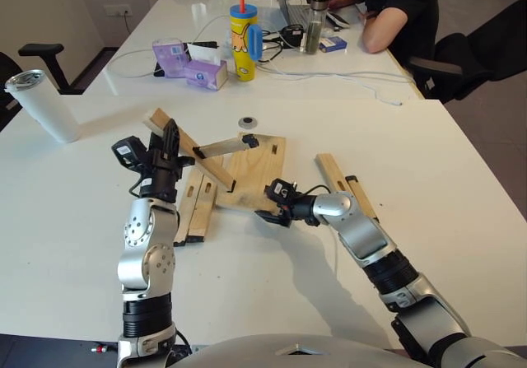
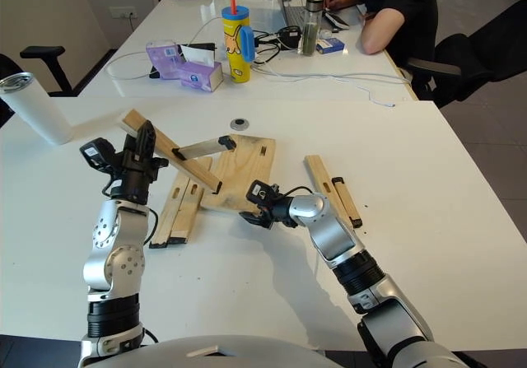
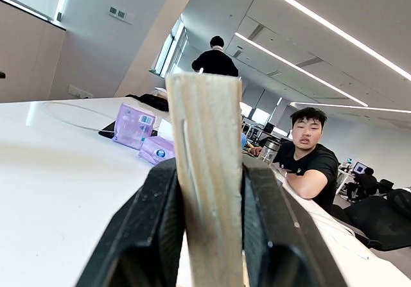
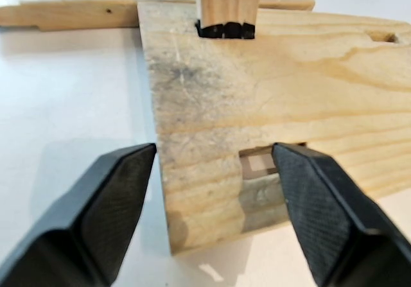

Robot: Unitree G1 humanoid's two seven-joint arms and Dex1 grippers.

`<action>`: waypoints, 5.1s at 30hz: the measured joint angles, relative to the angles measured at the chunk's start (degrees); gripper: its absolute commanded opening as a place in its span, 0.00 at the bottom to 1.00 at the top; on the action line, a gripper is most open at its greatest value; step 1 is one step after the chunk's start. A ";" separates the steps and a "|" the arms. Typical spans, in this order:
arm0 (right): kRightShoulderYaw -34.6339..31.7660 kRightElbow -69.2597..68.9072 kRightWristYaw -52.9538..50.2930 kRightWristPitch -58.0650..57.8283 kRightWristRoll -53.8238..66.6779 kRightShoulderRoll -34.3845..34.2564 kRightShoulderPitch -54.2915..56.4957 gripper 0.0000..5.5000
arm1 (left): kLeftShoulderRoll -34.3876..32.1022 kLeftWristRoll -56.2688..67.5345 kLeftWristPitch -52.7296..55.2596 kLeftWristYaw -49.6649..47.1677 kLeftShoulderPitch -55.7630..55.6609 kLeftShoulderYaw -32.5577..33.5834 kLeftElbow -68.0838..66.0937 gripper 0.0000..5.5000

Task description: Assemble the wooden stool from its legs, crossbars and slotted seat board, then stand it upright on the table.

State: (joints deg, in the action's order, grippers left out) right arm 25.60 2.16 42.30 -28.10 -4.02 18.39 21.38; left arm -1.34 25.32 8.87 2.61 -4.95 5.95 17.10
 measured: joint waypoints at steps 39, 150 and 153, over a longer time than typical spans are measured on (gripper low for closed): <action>0.50 -1.46 0.96 -1.30 0.13 -0.03 0.58 0.61 | -1.33 0.56 3.87 2.51 -6.29 1.00 8.25 0.38; -12.06 0.15 -7.44 16.06 5.04 -8.53 24.52 0.38 | -5.28 4.96 9.95 3.44 -18.58 -1.03 9.94 0.08; -13.71 -0.70 -3.68 13.95 9.47 -7.81 24.53 0.38 | -5.67 5.03 9.57 4.15 -18.44 -0.11 9.41 0.08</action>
State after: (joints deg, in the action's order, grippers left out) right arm 11.88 1.46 38.63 -14.15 5.45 10.58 45.91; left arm -7.01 30.35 18.44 6.76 -23.39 5.85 26.51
